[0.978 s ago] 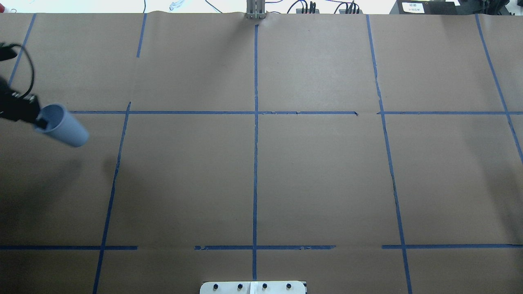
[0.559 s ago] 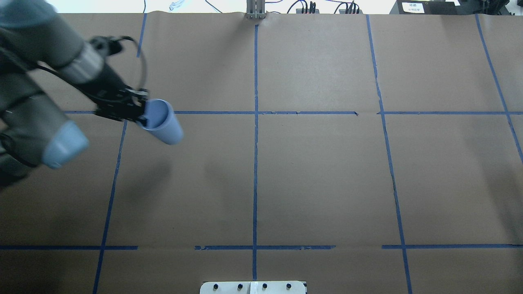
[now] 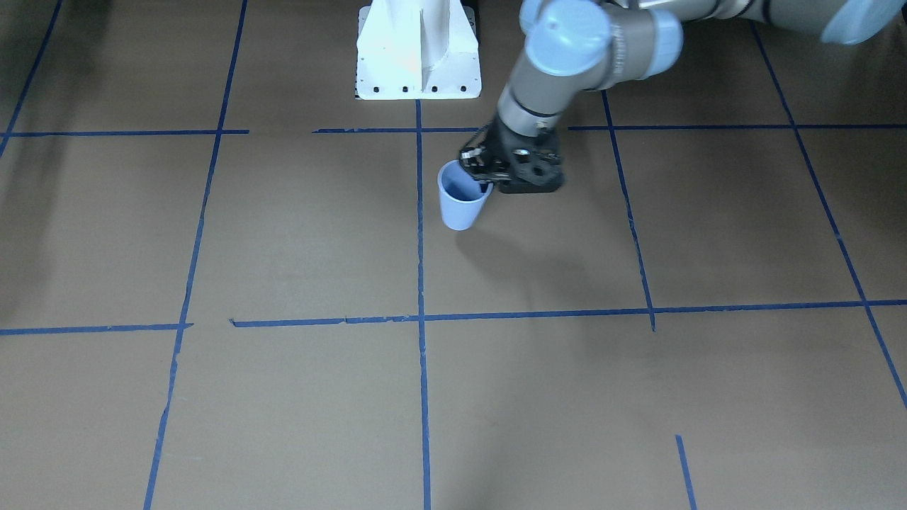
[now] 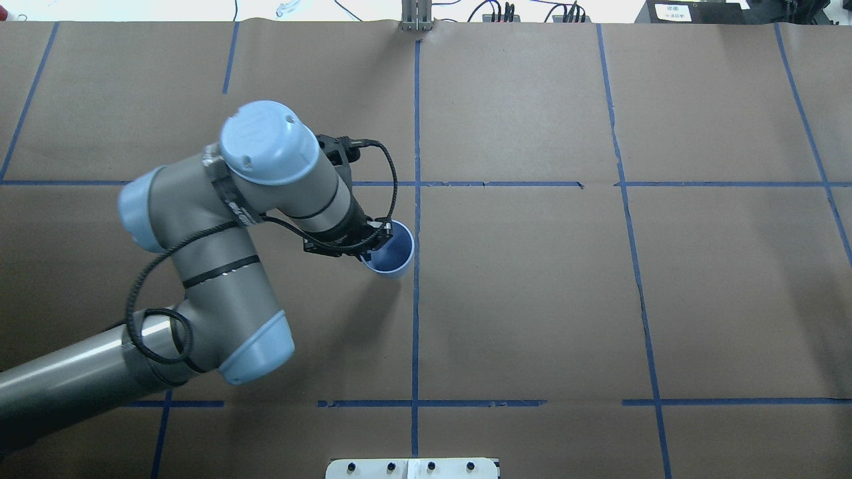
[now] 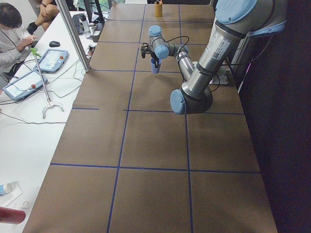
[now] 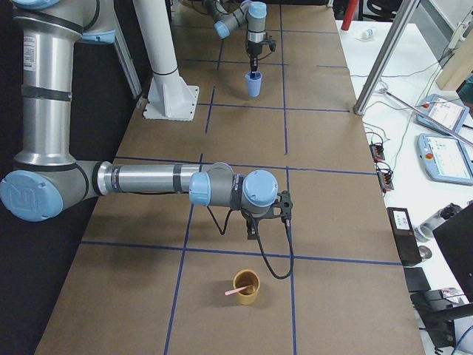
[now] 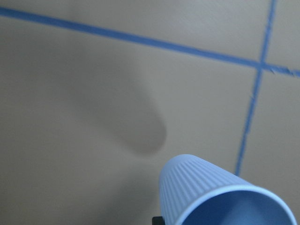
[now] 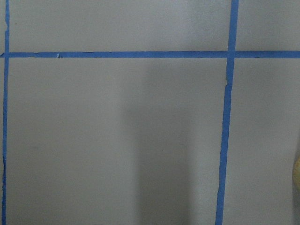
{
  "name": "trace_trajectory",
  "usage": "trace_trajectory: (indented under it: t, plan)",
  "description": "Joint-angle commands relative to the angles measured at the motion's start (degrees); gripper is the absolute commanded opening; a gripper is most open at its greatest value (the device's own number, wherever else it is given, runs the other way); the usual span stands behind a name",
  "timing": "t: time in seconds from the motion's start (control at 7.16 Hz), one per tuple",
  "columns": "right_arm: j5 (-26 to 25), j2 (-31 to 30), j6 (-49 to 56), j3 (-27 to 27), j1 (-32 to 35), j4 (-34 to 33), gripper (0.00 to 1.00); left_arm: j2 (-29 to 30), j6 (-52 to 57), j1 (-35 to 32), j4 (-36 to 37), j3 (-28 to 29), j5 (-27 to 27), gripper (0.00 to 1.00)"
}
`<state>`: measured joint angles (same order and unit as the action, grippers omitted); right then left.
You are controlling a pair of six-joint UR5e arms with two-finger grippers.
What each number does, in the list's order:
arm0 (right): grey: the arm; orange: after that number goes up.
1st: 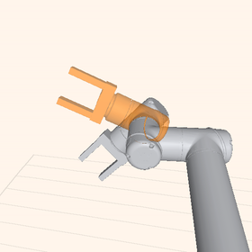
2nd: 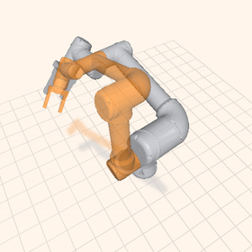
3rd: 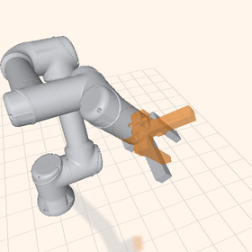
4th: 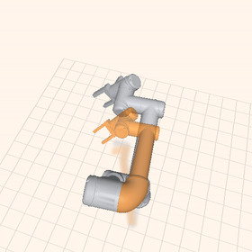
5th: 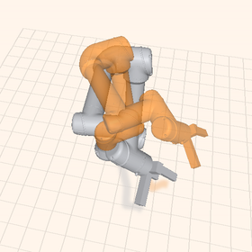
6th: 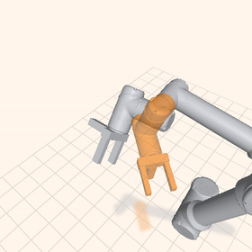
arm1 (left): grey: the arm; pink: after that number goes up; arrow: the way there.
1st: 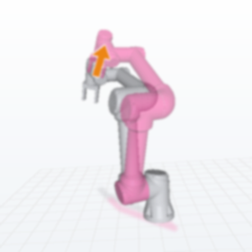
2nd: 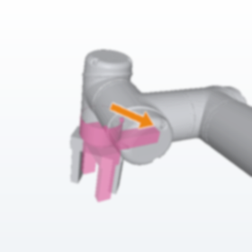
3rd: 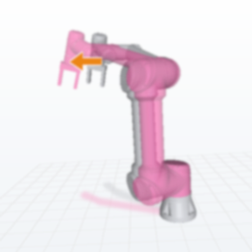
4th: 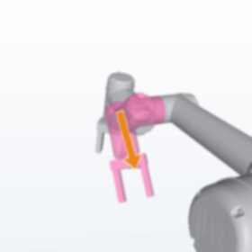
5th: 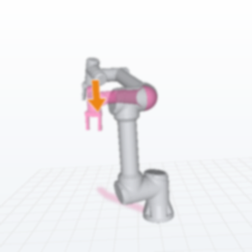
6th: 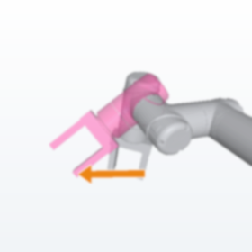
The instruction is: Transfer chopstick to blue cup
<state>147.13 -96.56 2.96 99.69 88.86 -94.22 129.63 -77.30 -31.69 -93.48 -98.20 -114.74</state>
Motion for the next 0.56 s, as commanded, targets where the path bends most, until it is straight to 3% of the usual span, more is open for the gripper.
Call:
trace_trajectory:
  t: [0.0, 0.42]
  plan:
    - [0.0, 0.4, 0.2, 0.3, -0.2, 0.3, 1.00, 1.9, -0.4, 2.2, 0.0, 2.7, 2.8, 0.00]
    - [-0.1, 0.4, 0.4, 0.2, -0.6, 0.3, 1.00, 3.1, -0.4, 2.9, -0.6, 4.0, 2.8, 0.02]
